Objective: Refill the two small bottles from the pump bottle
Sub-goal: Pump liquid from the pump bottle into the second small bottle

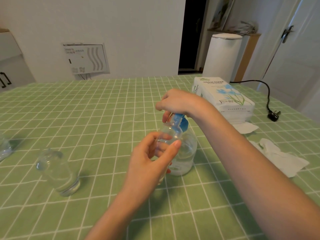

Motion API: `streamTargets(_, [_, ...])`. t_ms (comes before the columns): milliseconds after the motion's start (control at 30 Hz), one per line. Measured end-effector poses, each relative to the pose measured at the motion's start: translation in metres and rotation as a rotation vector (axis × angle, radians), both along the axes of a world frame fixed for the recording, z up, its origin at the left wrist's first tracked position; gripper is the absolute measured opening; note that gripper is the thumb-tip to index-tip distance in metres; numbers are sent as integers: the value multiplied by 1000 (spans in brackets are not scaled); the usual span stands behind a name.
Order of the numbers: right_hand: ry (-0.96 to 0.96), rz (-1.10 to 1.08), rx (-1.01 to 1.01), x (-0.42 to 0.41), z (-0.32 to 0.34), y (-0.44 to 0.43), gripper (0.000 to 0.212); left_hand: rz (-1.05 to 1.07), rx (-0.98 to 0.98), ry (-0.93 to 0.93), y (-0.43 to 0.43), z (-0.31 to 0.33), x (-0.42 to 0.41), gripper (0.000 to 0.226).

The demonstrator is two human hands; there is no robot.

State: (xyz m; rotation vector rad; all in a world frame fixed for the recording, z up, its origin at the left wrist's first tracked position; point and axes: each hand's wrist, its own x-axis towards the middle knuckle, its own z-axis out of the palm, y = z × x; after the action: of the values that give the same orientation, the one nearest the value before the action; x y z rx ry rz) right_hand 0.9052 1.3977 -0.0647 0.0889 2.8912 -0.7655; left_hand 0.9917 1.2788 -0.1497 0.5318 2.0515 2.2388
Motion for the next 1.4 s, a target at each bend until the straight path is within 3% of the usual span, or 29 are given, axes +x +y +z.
streamTargets(667, [12,-10,-160,-1,0,1,33,-8,2,13,2,1,3,30])
streamTargets(1100, [3,8,-96,0,-4,1,34,4,-3,-4,0,-5,1,20])
streamTargets(1400, [-19,18,-85,-3,-1,0,31,-3,16,4,2,-3,3,31])
